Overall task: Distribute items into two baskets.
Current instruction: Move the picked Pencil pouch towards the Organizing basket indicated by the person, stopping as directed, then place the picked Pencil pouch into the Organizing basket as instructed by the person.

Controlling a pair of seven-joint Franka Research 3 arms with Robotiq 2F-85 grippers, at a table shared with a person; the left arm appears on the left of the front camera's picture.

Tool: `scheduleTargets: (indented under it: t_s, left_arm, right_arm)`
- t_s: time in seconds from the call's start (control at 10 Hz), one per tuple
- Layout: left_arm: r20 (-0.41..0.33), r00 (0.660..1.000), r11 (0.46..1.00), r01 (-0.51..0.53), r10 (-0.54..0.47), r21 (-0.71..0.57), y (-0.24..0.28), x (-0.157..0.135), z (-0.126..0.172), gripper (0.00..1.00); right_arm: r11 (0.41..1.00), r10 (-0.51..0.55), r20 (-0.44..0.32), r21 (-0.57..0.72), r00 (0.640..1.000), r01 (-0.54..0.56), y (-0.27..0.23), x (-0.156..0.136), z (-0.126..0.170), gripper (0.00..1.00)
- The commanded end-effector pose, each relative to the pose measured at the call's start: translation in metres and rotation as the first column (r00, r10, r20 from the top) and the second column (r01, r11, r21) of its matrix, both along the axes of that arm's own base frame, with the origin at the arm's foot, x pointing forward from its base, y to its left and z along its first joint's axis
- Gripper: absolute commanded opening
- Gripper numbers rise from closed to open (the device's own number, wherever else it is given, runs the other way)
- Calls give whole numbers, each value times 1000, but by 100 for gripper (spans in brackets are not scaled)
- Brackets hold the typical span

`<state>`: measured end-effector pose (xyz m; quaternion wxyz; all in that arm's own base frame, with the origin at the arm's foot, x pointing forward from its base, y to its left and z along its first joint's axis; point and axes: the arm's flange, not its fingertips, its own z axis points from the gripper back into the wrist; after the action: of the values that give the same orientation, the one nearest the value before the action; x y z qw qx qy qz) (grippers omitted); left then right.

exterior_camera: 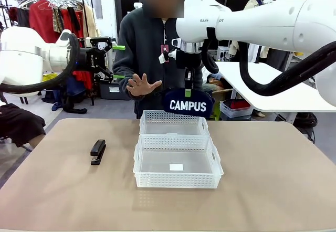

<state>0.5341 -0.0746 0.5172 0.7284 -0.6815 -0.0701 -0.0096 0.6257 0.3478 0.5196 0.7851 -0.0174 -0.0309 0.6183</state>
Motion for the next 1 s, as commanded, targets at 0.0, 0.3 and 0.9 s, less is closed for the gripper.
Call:
scheduleTargets:
  t_s: [0.0, 0.3, 0.9]
  left_arm:
    - [1, 1000, 1000, -2, 2, -2, 1, -1, 2, 100]
    - [1, 1000, 1000, -2, 2, -2, 1, -1, 2, 100]
    - [1, 1000, 1000, -2, 2, -2, 1, -1, 2, 100]
  right_arm:
    - [999, 33, 15, 24, 999, -33, 5, 7, 10, 0]
    - [1000, 3, 5, 8, 1000, -3, 2, 0, 1, 0]
    - [1000, 3, 5, 8, 1000, -3, 2, 0, 1, 0]
